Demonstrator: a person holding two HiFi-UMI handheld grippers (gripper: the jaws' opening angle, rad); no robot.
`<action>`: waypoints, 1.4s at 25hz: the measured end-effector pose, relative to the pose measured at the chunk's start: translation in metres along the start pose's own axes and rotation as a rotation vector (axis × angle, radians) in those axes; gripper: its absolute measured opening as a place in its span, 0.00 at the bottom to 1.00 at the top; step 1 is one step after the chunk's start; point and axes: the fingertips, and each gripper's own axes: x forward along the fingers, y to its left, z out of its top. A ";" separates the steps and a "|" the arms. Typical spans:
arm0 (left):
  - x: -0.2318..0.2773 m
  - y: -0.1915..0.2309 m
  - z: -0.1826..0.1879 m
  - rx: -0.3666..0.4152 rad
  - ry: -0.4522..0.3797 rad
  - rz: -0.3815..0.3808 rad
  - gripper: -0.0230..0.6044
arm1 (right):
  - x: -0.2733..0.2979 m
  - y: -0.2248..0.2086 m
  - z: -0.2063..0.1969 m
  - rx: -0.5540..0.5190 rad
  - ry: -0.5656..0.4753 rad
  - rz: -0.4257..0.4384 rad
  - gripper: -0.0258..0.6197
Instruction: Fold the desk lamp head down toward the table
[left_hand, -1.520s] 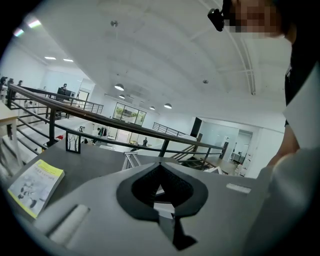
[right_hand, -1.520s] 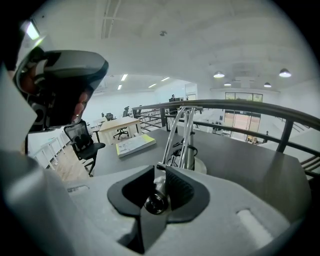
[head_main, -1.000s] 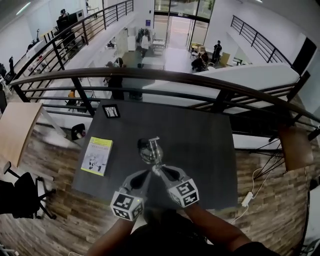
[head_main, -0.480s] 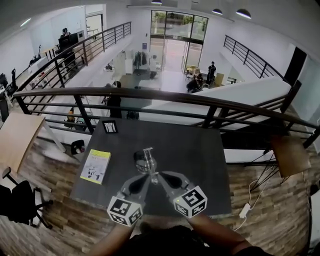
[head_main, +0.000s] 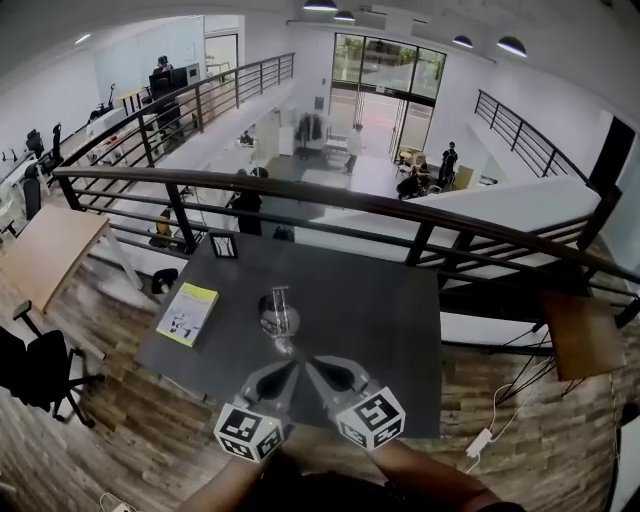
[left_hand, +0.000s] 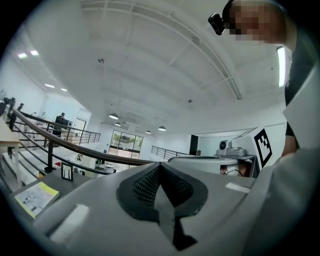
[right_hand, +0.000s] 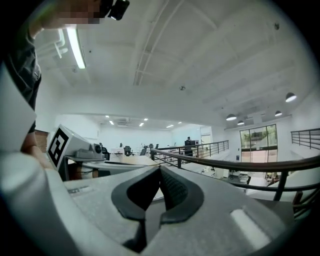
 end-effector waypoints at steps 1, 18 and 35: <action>-0.004 -0.009 -0.005 0.003 0.000 0.011 0.04 | -0.008 0.003 -0.004 -0.002 -0.003 0.007 0.05; -0.099 -0.054 -0.003 0.043 -0.023 0.059 0.04 | -0.057 0.090 -0.023 0.012 -0.006 0.025 0.04; -0.238 -0.050 0.000 0.035 0.005 0.013 0.04 | -0.059 0.212 -0.017 0.021 -0.042 -0.081 0.04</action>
